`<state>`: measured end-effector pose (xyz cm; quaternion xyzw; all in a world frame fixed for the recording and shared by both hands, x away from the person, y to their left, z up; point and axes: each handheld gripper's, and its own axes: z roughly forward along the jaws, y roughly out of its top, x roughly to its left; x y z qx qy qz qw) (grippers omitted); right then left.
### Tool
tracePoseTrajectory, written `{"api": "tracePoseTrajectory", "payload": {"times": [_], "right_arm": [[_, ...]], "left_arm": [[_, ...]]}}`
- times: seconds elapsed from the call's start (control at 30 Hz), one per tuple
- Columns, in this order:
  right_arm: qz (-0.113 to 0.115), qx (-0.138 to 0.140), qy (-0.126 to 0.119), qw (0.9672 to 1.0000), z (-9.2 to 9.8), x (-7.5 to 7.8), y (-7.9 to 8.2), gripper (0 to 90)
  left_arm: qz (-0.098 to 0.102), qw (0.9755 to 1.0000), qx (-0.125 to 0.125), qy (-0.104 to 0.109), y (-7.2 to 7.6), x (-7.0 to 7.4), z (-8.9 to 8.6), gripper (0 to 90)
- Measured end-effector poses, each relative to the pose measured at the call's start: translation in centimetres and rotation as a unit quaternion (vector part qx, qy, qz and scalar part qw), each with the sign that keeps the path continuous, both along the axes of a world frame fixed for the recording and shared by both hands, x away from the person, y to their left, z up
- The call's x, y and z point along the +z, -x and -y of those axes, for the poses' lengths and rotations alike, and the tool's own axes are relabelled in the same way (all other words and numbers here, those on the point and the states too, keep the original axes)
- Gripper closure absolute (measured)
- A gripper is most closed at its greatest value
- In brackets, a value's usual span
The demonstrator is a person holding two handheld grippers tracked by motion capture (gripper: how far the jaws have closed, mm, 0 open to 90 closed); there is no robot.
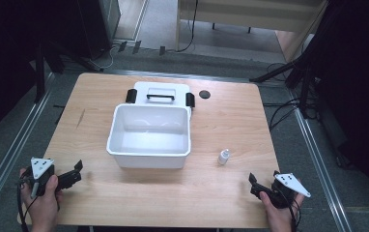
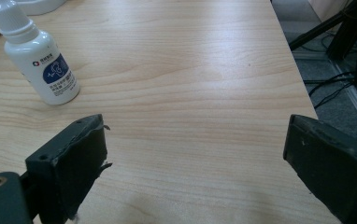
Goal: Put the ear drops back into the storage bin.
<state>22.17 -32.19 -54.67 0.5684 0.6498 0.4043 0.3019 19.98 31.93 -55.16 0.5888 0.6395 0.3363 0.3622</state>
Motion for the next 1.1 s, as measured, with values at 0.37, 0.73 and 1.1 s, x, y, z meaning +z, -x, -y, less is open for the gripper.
{"api": "tracePoseTrajectory", "payload": {"times": [0.37, 0.73, 1.1], "right_arm": [[0.002, -0.020, 0.030, 0.9993, -0.6, 0.0, 0.0, 11.8], [-0.012, -0.007, 0.039, 0.9992, -0.8, -0.1, -0.2, 12.2], [-0.043, 0.019, 0.053, 0.9975, -0.5, 1.0, -0.8, 12.6]], "left_arm": [[-0.015, 0.9999, 0.002, 0.000, -0.4, 0.0, -0.1, 0.0], [-0.008, 0.9995, -0.011, -0.028, -0.4, 0.0, 0.6, 0.0], [-0.016, 0.9995, -0.016, -0.021, -0.6, 0.0, 0.5, 0.0]]}}
